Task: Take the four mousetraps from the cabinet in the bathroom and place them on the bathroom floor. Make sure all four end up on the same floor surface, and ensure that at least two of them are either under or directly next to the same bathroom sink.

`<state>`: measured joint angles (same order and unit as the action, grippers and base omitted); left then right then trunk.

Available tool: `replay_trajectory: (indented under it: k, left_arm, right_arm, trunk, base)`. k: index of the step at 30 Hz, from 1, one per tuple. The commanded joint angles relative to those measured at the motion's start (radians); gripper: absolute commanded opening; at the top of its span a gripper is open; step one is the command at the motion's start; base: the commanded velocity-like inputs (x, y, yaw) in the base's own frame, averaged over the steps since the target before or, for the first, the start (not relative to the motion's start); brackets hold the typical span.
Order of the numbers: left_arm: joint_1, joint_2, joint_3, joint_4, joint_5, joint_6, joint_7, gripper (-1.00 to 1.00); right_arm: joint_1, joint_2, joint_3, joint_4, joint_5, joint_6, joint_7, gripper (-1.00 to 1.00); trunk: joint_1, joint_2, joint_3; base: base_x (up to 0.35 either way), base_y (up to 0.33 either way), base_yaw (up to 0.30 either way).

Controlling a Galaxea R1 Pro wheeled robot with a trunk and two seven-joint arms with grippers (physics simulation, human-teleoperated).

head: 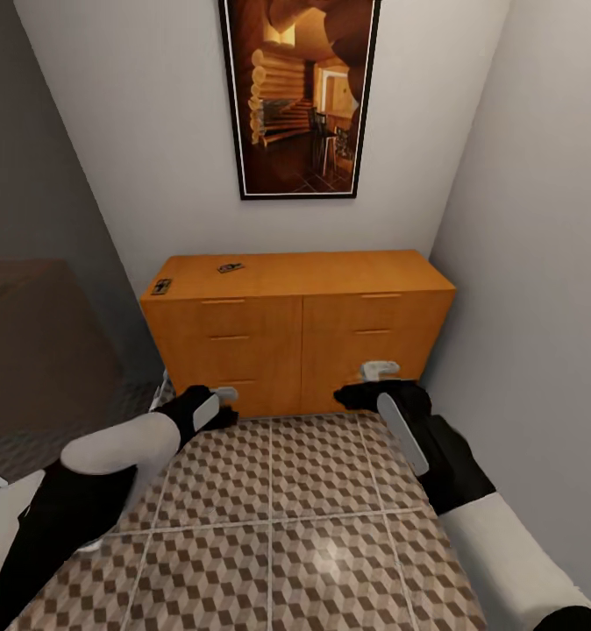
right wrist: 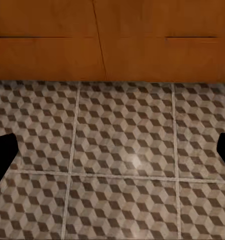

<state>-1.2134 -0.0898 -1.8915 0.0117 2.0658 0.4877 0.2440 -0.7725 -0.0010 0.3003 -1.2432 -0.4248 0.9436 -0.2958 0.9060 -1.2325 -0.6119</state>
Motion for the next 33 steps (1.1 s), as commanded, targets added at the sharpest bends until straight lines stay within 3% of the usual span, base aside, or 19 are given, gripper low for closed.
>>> replay_trajectory:
  k: [1, 3, 7, 8, 10, 14, 18, 21, 22, 24, 28, 30, 33]
  left_arm:
    - [-0.024, -0.002, -0.004, 0.001, 0.011, 0.023, 0.003, 1.0]
    - [-0.082, -0.004, 0.008, 0.001, 0.012, 0.074, 0.003, 1.0]
    - [-0.164, -0.006, 0.042, 0.0, 0.015, 0.12, 0.003, 1.0]
    - [-0.249, -0.007, 0.093, -0.011, 0.023, 0.163, 0.004, 1.0]
    - [-0.312, -0.006, 0.131, -0.029, 0.027, 0.206, 0.004, 1.0]
    - [-0.414, -0.006, 0.169, -0.049, 0.03, 0.258, 0.004, 1.0]
    - [-0.5, -0.002, 0.183, -0.055, 0.031, 0.278, 0.004, 1.0]
    - [-0.555, 0.004, 0.187, -0.057, 0.031, 0.284, 0.003, 1.0]
    - [-0.591, 0.006, 0.188, -0.057, 0.031, 0.286, 0.003, 1.0]
    - [-0.621, 0.008, 0.188, -0.054, 0.03, 0.287, 0.004, 1.0]
    - [-0.654, 0.011, 0.187, -0.042, 0.029, 0.287, 0.007, 1.0]
    - [-0.667, 0.019, 0.185, -0.02, 0.028, 0.283, 0.01, 1.0]
    - [-0.673, 0.021, 0.185, -0.015, 0.028, 0.282, 0.009, 1.0]
  right_arm:
    - [-0.012, -0.001, -0.014, -0.032, -0.011, 0.016, -0.011, 1.0]
    - [-0.049, -0.003, -0.042, -0.082, 0.0, 0.041, -0.022, 1.0]
    - [-0.101, -0.004, -0.06, -0.098, 0.03, 0.052, -0.055, 1.0]
    - [-0.149, -0.004, -0.068, -0.088, 0.059, 0.055, -0.082, 1.0]
    - [-0.192, -0.003, -0.071, -0.085, 0.071, 0.056, -0.093, 1.0]
    - [-0.28, 0.001, -0.072, -0.08, 0.077, 0.058, -0.105, 1.0]
    - [-0.371, 0.004, -0.073, -0.049, 0.078, 0.058, -0.132, 1.0]
    - [-0.44, 0.005, -0.073, 0.005, 0.077, 0.054, -0.189, 1.0]
    - [-0.487, 0.01, -0.073, 0.058, 0.073, 0.048, -0.242, 1.0]
    - [-0.536, 0.034, -0.073, 0.142, 0.066, 0.041, -0.284, 1.0]
    - [-0.577, 0.081, -0.073, 0.223, 0.053, 0.039, -0.304, 1.0]
    - [-0.608, 0.138, -0.074, 0.315, 0.038, 0.037, -0.315, 1.0]
    - [-0.617, 0.156, -0.074, 0.342, -0.002, 0.037, -0.316, 1.0]
  trunk:
    - [0.0, 0.0, -0.001]
    - [0.0, 0.0, -0.001]
    - [0.0, 0.0, -0.001]
    - [0.0, 0.0, -0.001]
    - [0.0, 0.0, -0.001]
    - [0.0, 0.0, -0.001]
    - [0.0, 0.0, -0.001]
    - [0.0, 0.0, -0.001]
    - [0.0, 0.0, -0.001]
    - [0.0, 0.0, -0.001]
    - [0.0, 0.0, -0.001]
    - [0.0, 0.0, -0.001]
    - [0.0, 0.0, -0.001]
  base:
    - [0.0, 0.0, 0.0]
    - [0.0, 0.0, 0.0]
    - [0.0, 0.0, 0.0]
    - [0.0, 0.0, 0.0]
    - [0.0, 0.0, 0.0]
    - [0.0, 0.0, 0.0]
    - [0.0, 0.0, 0.0]
    - [0.0, 0.0, 0.0]
    - [0.0, 0.0, 0.0]
    - [0.0, 0.0, 0.0]
    - [0.0, 0.0, 0.0]
    - [0.0, 0.0, 0.0]
    - [0.0, 0.0, 0.0]
